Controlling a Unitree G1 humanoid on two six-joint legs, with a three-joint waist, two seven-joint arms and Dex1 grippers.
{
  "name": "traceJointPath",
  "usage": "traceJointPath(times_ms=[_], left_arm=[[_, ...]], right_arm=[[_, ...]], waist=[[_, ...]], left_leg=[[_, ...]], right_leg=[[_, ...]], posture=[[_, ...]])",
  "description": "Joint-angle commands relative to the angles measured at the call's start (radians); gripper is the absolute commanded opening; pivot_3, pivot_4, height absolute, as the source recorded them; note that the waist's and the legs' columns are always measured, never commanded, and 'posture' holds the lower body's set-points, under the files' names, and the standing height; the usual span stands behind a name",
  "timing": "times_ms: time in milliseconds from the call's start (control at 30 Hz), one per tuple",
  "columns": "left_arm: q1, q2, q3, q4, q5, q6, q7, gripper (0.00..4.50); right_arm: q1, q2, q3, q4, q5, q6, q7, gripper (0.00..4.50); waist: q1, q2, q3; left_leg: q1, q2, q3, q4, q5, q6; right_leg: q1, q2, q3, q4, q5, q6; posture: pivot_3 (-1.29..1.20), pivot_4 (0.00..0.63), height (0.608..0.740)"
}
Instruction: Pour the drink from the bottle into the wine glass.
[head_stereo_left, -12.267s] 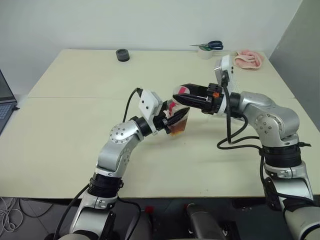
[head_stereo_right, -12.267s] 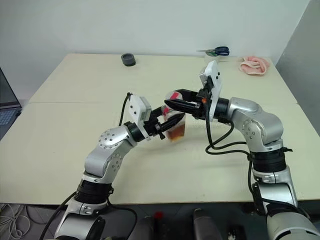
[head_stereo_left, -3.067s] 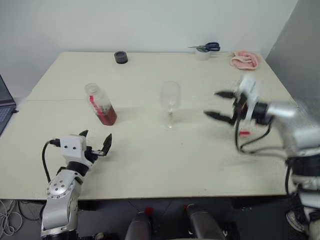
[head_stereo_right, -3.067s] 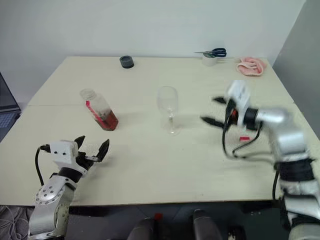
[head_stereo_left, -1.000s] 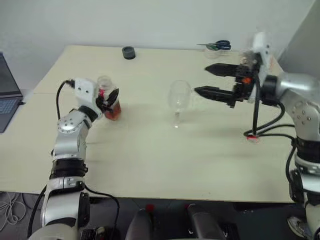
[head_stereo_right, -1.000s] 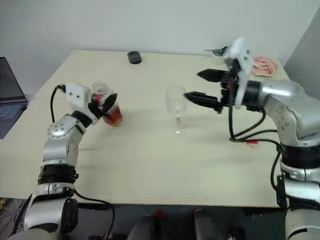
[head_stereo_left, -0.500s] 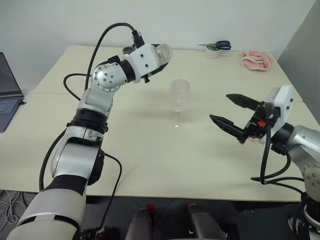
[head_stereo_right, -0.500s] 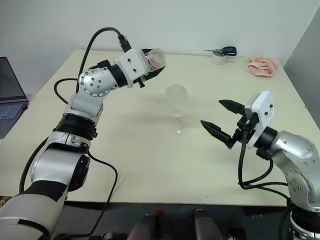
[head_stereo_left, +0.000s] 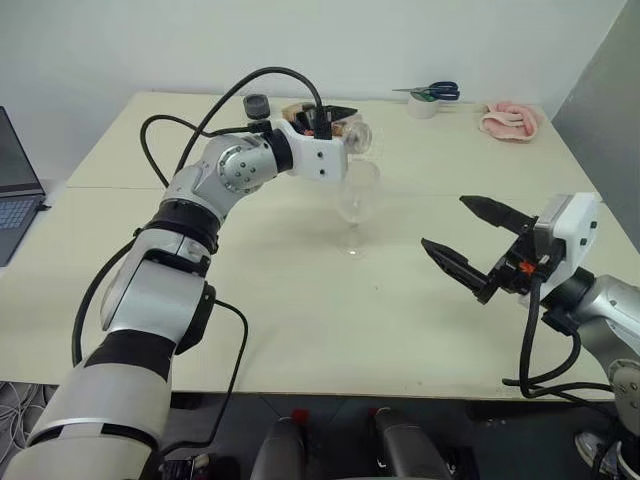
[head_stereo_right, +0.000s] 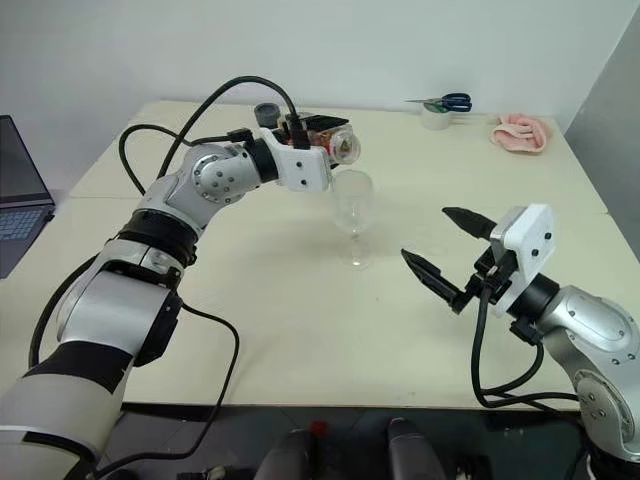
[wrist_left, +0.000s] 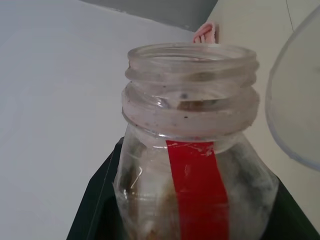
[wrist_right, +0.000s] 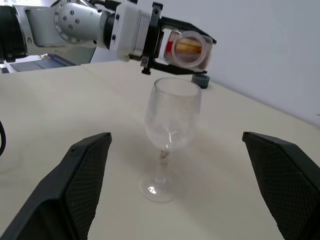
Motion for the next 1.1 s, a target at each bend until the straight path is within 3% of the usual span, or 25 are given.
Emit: traceJointPath(times_ms=[33, 533, 1100], left_arm=[[-0.055, 0.027, -0.015, -0.005, 0.046, -0.028, 0.067, 1.81], [-0.096, 0.059, -0.075, 0.029, 0.177, -0.043, 0.232, 1.81], [-0.147, 0.06, -0.126, 0.074, 0.233, -0.054, 0.304, 1.81]], right_arm=[[-0.01, -0.016, -0.021, -0.029, 0.02, -0.013, -0.013, 4.5], [-0.052, -0.038, 0.005, 0.002, 0.024, -0.013, -0.029, 4.5], [-0.066, -0.042, 0.024, 0.021, 0.018, -0.014, -0.033, 4.5]], waist=[[0.0, 0.0, 0.0], [0.002, 0.0, 0.0], [0.004, 0.0, 0.0]], left_leg=[[0.0, 0.0, 0.0, 0.0, 0.0, 0.0], [0.0, 0.0, 0.0, 0.0, 0.0, 0.0], [0.0, 0.0, 0.0, 0.001, 0.0, 0.0]], right_leg=[[0.0, 0.0, 0.0, 0.0, 0.0, 0.0], [0.0, 0.0, 0.0, 0.0, 0.001, -0.002], [0.0, 0.0, 0.0, 0.001, 0.003, -0.004]], posture=[[0.0, 0.15, 0.74], [0.0, 0.15, 0.74], [0.0, 0.15, 0.74]])
